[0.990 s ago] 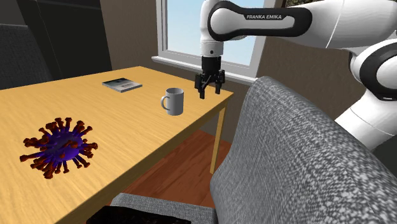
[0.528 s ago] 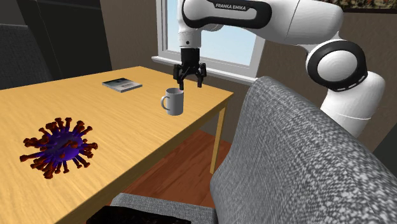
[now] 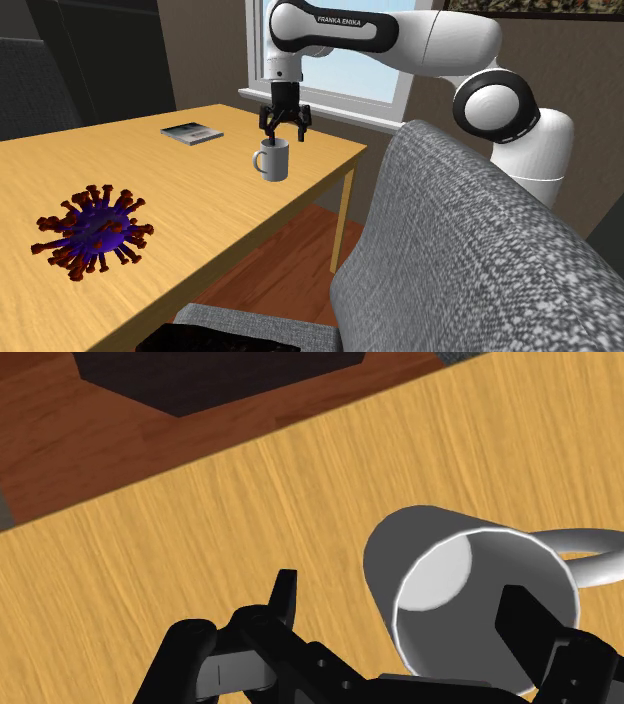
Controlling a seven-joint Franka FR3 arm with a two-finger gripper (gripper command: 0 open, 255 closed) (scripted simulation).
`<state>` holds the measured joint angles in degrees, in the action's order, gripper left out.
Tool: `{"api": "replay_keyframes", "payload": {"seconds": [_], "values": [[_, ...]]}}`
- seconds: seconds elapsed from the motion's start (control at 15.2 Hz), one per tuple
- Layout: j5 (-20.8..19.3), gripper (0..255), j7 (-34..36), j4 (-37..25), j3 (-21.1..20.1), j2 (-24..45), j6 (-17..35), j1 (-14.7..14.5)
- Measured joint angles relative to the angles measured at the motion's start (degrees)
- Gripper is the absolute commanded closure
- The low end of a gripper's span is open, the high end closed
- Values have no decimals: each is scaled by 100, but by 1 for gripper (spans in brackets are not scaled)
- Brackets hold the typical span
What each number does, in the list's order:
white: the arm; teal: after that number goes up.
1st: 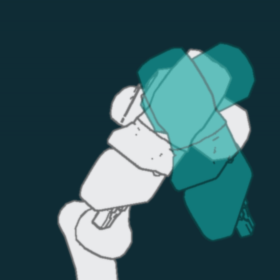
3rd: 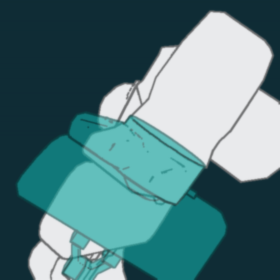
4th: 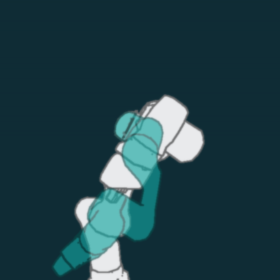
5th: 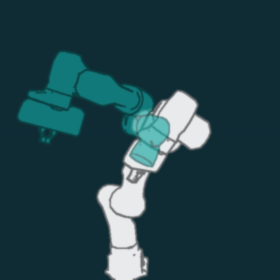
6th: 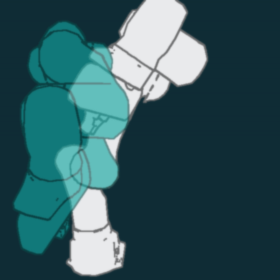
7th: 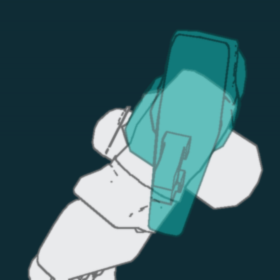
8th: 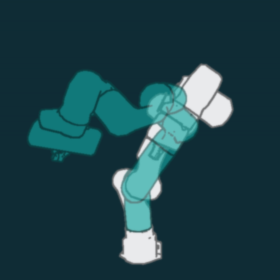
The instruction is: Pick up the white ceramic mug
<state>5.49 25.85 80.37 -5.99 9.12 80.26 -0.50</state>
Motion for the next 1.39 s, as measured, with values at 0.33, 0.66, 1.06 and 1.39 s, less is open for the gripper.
{"api": "replay_keyframes", "payload": {"seconds": [0.33, 0.66, 1.06, 1.39], "values": [[4, 255, -17, 287, -1, -60, 227, -2], [4, 255, -19, 303, 0, -68, 240, -1], [1, 255, 9, 64, -6, 1, 70, -8], [-6, 255, 60, -553, -9, 158, -387, -14]]}}
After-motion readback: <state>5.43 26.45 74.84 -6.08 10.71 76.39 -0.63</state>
